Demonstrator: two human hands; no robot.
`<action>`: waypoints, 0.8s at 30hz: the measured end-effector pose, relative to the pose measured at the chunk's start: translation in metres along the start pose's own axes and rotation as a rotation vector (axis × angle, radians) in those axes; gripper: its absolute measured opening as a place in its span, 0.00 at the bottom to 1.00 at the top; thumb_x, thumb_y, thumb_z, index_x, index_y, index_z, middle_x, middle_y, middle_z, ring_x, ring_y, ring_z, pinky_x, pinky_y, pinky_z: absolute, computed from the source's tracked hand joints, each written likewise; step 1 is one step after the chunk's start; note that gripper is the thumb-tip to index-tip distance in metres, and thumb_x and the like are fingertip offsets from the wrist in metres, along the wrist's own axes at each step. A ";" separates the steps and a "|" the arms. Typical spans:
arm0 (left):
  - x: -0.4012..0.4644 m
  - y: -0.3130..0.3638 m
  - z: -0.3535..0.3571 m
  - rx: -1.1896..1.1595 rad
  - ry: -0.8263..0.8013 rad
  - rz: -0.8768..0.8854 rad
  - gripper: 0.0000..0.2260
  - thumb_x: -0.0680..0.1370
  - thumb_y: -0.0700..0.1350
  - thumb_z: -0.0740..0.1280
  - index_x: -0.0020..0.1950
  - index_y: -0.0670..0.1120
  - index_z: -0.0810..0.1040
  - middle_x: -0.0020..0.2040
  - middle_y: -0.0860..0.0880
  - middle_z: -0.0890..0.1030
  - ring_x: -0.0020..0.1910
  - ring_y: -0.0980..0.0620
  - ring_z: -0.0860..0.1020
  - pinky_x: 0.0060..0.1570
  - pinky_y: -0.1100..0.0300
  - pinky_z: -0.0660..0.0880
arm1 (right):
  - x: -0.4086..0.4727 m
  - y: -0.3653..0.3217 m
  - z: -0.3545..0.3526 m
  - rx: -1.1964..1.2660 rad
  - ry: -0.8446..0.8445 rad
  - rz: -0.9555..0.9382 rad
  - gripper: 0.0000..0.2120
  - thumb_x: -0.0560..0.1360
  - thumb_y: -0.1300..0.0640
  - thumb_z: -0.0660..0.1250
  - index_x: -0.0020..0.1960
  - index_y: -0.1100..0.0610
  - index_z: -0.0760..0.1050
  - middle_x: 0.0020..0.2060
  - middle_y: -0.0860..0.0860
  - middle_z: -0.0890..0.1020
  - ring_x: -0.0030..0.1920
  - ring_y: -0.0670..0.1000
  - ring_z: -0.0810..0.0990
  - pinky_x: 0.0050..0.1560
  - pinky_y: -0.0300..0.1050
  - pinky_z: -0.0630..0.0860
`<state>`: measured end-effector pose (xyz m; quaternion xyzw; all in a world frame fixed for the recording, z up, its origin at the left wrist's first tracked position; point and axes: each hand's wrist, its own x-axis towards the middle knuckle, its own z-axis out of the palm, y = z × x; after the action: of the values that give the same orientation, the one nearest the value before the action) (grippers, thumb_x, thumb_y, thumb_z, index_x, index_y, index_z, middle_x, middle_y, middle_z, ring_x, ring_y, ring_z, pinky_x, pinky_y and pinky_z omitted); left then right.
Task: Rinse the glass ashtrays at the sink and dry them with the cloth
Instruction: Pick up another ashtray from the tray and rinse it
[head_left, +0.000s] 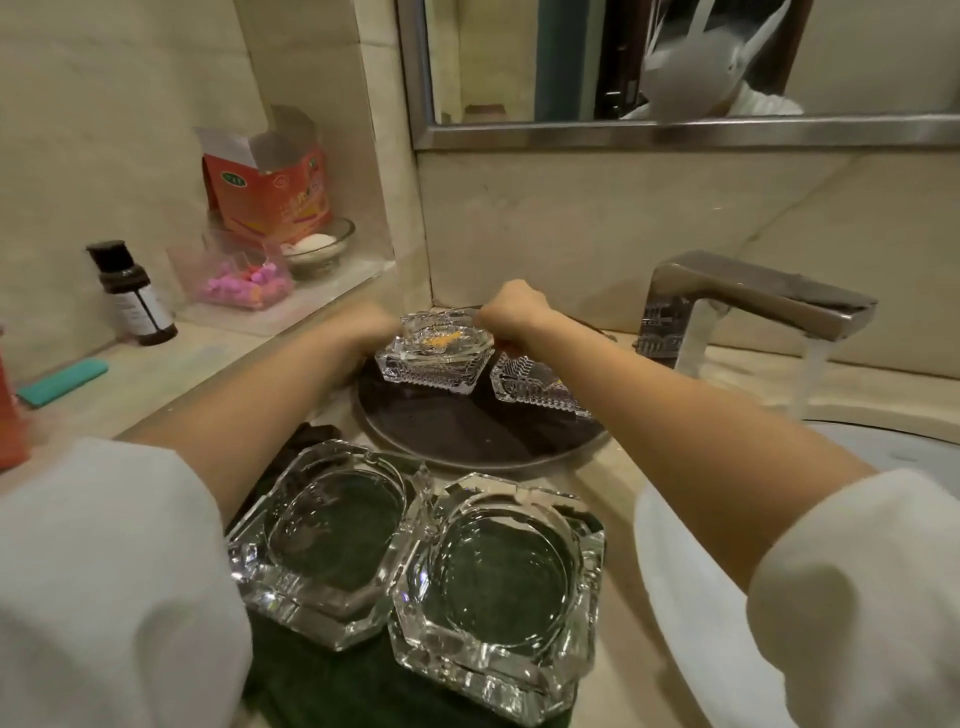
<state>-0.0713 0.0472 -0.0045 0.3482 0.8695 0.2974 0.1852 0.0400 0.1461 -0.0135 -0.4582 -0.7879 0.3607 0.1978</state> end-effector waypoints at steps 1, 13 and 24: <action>0.002 0.000 0.002 -0.018 0.000 -0.008 0.08 0.80 0.39 0.59 0.52 0.36 0.74 0.32 0.46 0.64 0.29 0.51 0.62 0.29 0.59 0.60 | 0.002 0.000 0.001 -0.014 0.003 -0.015 0.12 0.77 0.63 0.61 0.35 0.61 0.66 0.37 0.56 0.75 0.32 0.52 0.74 0.26 0.39 0.71; -0.032 0.026 -0.013 -0.654 -0.056 0.060 0.05 0.76 0.33 0.62 0.43 0.42 0.74 0.45 0.43 0.80 0.42 0.48 0.80 0.44 0.57 0.78 | -0.051 0.006 -0.047 0.246 0.198 -0.135 0.09 0.74 0.59 0.65 0.47 0.64 0.78 0.44 0.58 0.82 0.37 0.52 0.78 0.45 0.52 0.80; -0.176 0.090 0.033 -0.758 -0.459 0.116 0.02 0.79 0.35 0.60 0.51 0.37 0.71 0.38 0.41 0.78 0.32 0.50 0.79 0.28 0.62 0.78 | -0.172 0.074 -0.136 0.339 0.107 -0.062 0.09 0.79 0.59 0.59 0.52 0.60 0.77 0.35 0.52 0.77 0.36 0.50 0.69 0.29 0.38 0.66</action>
<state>0.1116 -0.0140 0.0493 0.3611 0.6142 0.5201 0.4711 0.2561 0.0736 0.0239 -0.4125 -0.7178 0.4573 0.3248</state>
